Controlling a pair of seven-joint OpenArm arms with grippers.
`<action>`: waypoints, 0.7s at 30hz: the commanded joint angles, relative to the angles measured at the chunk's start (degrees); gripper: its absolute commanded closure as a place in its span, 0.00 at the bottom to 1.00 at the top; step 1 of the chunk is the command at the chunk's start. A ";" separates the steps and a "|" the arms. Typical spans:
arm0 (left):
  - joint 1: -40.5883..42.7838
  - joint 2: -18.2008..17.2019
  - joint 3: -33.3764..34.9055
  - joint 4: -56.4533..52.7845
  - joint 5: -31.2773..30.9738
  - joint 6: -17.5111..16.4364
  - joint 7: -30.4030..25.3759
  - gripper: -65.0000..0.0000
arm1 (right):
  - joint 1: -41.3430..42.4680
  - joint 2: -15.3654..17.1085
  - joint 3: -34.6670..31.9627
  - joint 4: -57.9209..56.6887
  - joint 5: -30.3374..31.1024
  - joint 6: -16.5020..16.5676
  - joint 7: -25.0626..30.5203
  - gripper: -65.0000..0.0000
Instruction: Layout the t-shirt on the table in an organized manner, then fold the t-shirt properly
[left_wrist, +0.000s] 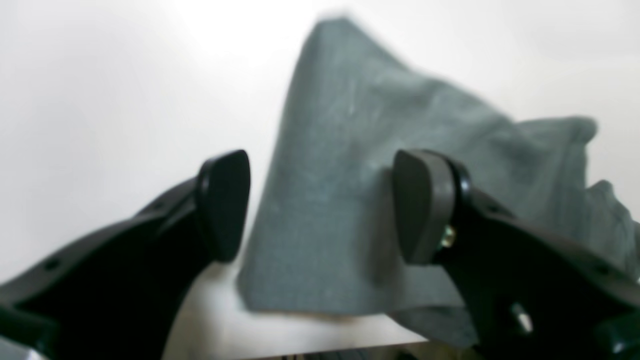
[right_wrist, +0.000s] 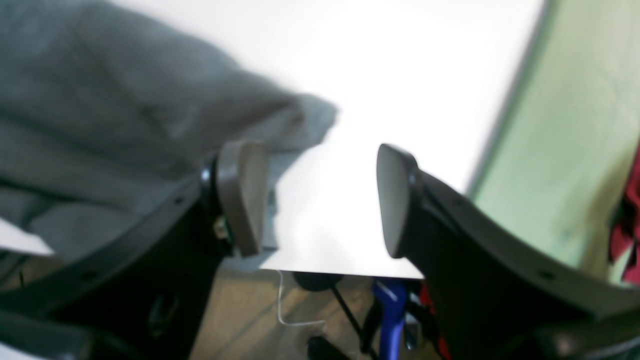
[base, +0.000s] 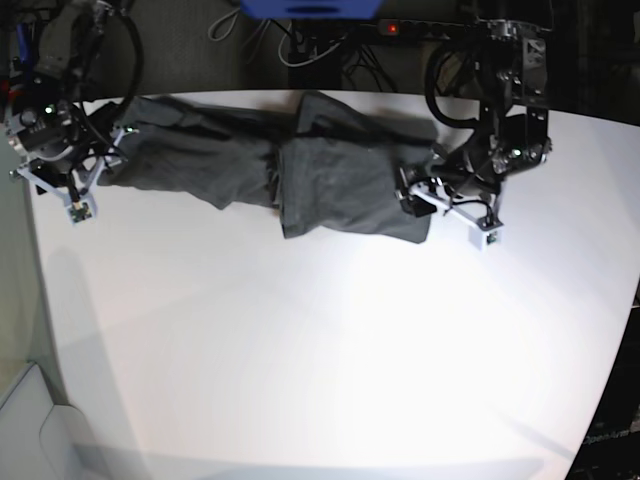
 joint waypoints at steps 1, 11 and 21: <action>-0.80 -0.12 0.20 0.77 -0.71 -0.03 -1.30 0.33 | 0.32 0.61 0.46 0.92 0.04 -0.21 -0.22 0.46; -0.27 -0.21 0.47 0.59 -0.80 -0.03 -4.02 0.33 | 0.68 -4.40 0.90 0.48 0.13 -0.21 -1.10 0.45; 2.01 -0.30 -0.06 0.68 -0.44 -0.03 -4.29 0.33 | 3.14 -4.84 1.17 -6.55 0.13 -0.21 -0.92 0.45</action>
